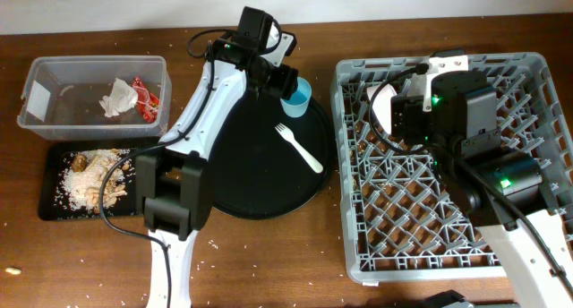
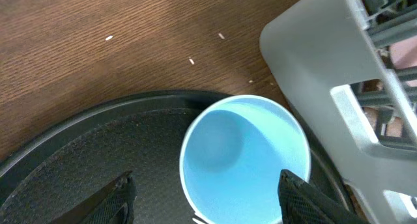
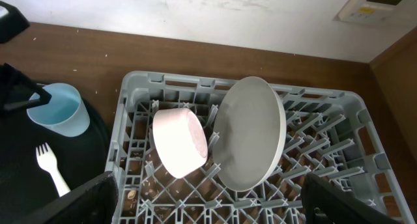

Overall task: Sort waste into correct bins and load items into the dishwasher rack
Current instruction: 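Grasp the blue cup with the left gripper, then lift the blue cup and hand it to the right gripper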

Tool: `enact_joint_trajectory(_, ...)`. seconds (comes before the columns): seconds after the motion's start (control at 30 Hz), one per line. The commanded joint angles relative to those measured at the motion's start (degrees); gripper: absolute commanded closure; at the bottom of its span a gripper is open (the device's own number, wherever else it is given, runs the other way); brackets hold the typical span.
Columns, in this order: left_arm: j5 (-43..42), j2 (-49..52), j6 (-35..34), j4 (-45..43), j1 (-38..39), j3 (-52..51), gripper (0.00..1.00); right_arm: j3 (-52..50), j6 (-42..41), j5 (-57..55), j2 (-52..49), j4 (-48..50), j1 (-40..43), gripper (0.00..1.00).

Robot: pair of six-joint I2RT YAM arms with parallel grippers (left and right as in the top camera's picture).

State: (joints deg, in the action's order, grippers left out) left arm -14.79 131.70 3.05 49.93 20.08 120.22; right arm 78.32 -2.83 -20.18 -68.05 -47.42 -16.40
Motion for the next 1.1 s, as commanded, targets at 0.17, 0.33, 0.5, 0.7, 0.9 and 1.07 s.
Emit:
enact_joint_trajectory(0.17, 2.32, 4.31, 0.44, -0.24, -0.24, 0.9, 0.88, 0.55, -0.68, 0.28, 0.39, -0.39, 0.31, 0.12)
enact_joint_trajectory(0.33, 0.92, 1.75, 0.44, 3.89, -2.4, 2.23, 0.99, 0.55, -0.7, 2.86, -0.07, -0.35, 0.31, 0.12)
enact_joint_trajectory(0.5, -39.19, -2.93, 3.48, 9.79, -13.88, 3.48, 1.0, 0.55, -0.68, 23.02, -7.45, 7.32, 0.33, 0.07)
enact_joint_trajectory(0.7, -69.66, -2.93, 5.77, 10.8, -21.53, 3.45, 1.0, 0.55, -0.66, 59.87, -19.21, 21.7, 0.33, 0.01)
enact_joint_trajectory(0.9, -75.41, -2.93, 6.19, 12.72, -21.46, 3.45, 0.99, 0.55, -0.66, 81.44, -20.41, 31.45, 7.63, 0.01)
enact_joint_trajectory(1.07, -75.36, -2.93, 6.14, 15.15, -20.76, 3.45, 1.0, 0.5, -0.52, 85.15, -20.46, 32.28, 11.67, 0.0)
